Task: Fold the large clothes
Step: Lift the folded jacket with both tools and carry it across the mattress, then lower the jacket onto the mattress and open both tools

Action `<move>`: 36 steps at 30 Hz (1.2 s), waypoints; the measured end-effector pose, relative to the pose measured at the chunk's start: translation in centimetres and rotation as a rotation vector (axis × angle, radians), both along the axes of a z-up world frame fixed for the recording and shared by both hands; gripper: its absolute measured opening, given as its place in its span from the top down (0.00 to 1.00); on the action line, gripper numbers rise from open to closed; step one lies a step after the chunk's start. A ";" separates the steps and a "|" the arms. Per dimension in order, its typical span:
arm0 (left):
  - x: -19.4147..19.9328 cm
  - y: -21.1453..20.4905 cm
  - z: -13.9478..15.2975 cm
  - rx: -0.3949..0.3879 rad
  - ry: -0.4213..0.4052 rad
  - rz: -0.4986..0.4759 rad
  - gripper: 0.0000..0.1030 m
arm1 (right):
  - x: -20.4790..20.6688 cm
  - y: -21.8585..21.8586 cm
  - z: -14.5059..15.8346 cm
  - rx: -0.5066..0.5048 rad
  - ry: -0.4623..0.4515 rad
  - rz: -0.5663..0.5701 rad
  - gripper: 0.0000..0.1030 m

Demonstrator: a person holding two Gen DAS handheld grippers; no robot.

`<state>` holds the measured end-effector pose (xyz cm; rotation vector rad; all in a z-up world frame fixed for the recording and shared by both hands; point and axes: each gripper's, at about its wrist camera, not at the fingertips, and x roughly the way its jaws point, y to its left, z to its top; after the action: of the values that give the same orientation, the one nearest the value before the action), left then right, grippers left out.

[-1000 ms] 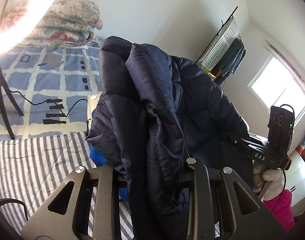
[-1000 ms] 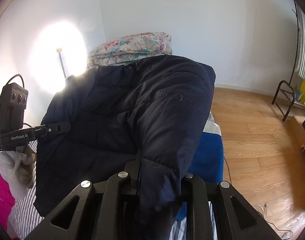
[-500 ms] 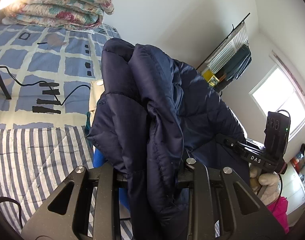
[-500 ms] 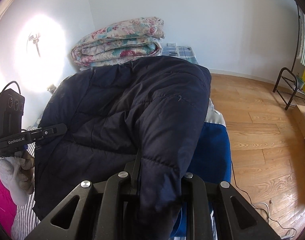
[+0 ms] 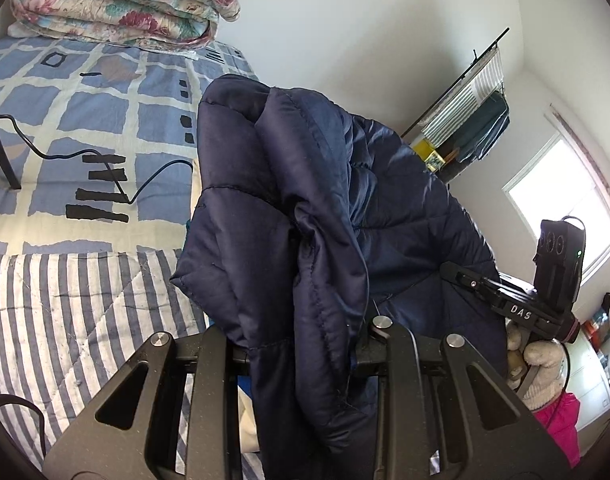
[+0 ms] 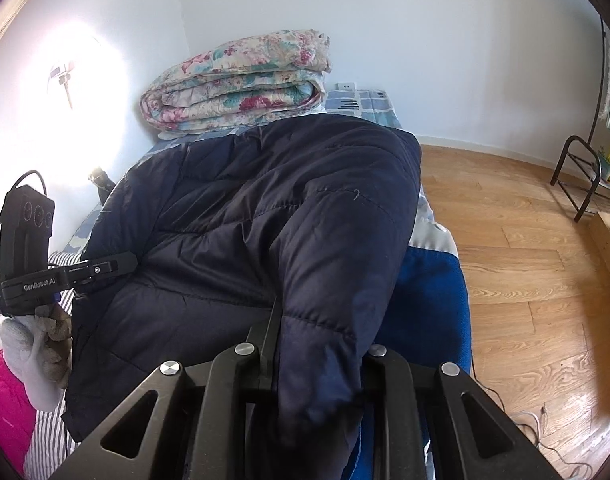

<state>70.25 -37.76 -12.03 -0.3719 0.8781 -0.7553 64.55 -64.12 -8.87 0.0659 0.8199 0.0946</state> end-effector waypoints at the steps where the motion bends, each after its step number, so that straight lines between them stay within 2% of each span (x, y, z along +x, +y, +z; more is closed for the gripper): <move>1: 0.0 -0.1 -0.2 0.009 -0.003 0.001 0.74 | 0.0 -0.1 -0.1 0.003 0.001 -0.002 0.81; 8: 0.0 0.0 -1.0 0.021 -0.002 0.000 0.70 | 0.3 -1.2 -1.0 0.018 0.026 -0.017 0.73; 11: 0.1 0.3 -1.4 0.013 0.021 0.018 0.61 | 0.1 -1.8 -1.2 0.045 0.030 -0.023 0.73; 13: 0.0 0.3 -1.4 0.012 0.025 0.020 0.61 | 0.1 -2.0 -1.3 0.054 0.030 -0.032 0.72; 17: 0.1 0.5 -1.5 0.025 0.028 0.037 0.53 | 0.1 -2.2 -1.5 0.035 0.036 -0.052 0.63; 18: 0.1 0.6 -1.5 0.031 0.025 0.041 0.50 | 0.1 -2.3 -1.5 0.027 0.035 -0.061 0.60; 19: 0.0 0.6 -1.5 0.042 0.024 0.046 0.47 | -0.1 -2.4 -1.4 0.010 0.031 -0.080 0.53; 20: 0.0 0.5 -1.4 0.051 0.025 0.050 0.40 | -0.2 -2.5 -1.3 -0.005 0.027 -0.095 0.48; 23: 0.0 0.6 -1.2 0.102 0.024 0.082 0.20 | -0.3 -2.9 -0.8 -0.021 0.019 -0.127 0.45; 24: -0.1 0.7 -1.2 0.107 0.025 0.092 0.18 | -0.3 -3.0 -0.8 -0.024 0.018 -0.134 0.44; 28: -0.2 1.2 -1.2 0.110 0.034 0.094 0.18 | -0.5 -3.4 -0.4 -0.021 0.013 -0.156 0.40; 31: -0.5 1.5 -1.0 0.119 0.030 0.097 0.18 | -0.8 -3.4 -0.3 -0.036 0.015 -0.171 0.33; 36: -1.0 2.4 -0.4 0.125 0.032 0.108 0.18 | -1.8 -3.5 0.2 -0.024 0.005 -0.186 0.33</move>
<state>69.23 -35.34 -12.48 -0.3187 0.9233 -0.5928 62.80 -67.65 -8.62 0.1192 0.8164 -0.0904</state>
